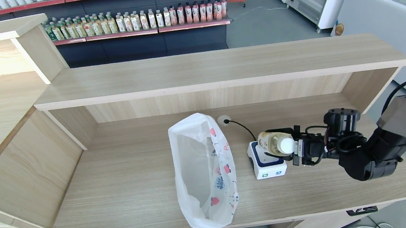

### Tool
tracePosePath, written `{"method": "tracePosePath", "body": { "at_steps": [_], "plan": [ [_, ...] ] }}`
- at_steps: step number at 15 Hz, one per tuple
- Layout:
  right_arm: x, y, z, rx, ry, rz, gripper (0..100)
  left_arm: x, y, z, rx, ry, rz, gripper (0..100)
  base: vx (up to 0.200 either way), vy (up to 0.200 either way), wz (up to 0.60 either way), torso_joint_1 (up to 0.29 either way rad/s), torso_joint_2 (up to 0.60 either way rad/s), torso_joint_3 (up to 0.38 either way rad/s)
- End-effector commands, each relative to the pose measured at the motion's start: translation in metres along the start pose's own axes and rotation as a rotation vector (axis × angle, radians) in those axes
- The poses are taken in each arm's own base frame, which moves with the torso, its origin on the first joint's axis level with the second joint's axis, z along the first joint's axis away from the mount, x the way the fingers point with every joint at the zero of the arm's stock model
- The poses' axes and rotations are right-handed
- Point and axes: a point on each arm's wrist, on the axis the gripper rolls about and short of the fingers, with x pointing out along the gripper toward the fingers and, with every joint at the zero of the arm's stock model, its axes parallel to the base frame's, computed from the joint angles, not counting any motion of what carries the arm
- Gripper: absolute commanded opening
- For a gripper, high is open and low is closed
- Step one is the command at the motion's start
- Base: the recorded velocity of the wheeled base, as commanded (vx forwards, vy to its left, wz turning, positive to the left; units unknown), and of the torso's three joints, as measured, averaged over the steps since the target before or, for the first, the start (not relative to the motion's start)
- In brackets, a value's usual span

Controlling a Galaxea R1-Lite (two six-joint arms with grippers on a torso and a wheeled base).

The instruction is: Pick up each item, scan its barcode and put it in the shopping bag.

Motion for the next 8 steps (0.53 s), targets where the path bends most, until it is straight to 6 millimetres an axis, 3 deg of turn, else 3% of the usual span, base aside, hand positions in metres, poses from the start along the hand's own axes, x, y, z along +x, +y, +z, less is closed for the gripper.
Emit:
{"method": "tracePosePath", "body": {
  "at_steps": [1,6,8],
  "plan": [
    [0.003,0.004,-0.004,0.011,0.003,0.007,0,0.000,0.000,0.000,0.000,0.000,0.000,100,0.000,0.000,0.00,0.000,0.00,0.000],
    [0.010,0.005,-0.004,0.005,-0.014,0.010,0,0.000,0.000,0.000,0.000,0.000,0.000,100,0.000,0.000,0.00,0.000,0.00,0.000],
    [0.001,-0.009,0.008,0.010,-0.013,-0.015,0,0.000,0.000,0.000,-0.002,0.000,0.000,100,0.000,0.000,0.00,0.000,0.00,0.000]
  ]
}}
